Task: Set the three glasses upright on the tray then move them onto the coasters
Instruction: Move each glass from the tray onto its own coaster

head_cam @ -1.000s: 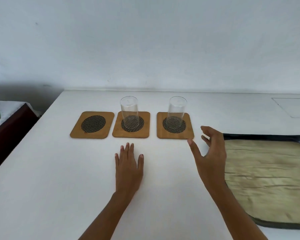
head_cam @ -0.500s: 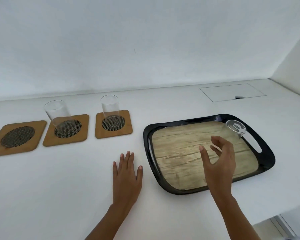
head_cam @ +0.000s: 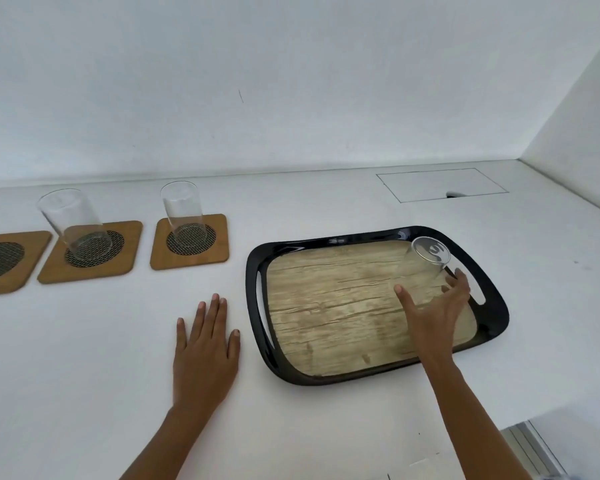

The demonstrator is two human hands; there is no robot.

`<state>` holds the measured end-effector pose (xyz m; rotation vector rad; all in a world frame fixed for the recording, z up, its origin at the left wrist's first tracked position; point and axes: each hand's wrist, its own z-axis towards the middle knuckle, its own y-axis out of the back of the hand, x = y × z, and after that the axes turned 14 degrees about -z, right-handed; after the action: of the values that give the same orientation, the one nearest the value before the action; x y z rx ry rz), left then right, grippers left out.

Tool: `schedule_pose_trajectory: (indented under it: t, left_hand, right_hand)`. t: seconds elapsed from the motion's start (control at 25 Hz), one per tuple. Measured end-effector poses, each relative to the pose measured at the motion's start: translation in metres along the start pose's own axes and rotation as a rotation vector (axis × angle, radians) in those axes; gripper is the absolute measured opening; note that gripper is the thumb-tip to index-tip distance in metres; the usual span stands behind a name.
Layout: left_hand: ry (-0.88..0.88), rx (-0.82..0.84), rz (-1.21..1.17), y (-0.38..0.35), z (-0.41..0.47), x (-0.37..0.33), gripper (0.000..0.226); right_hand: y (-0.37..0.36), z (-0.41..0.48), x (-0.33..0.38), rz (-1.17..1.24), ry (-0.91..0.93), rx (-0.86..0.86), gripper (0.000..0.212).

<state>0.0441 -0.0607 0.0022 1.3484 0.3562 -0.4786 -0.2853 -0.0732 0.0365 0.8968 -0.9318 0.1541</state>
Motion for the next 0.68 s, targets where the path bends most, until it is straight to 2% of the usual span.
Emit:
schedule_pose_trajectory:
  t: [0.24,0.68]
  left_hand:
    - [0.011,0.005,-0.013,-0.003,0.0,0.004,0.071]
    - [0.011,-0.006,-0.057,-0.003,0.0,0.006,0.069]
  right_hand:
    - [-0.012,0.015,-0.008,0.031,0.019,0.094,0.083]
    - [-0.012,0.009,-0.001,-0.077,0.05,0.061,0.072]
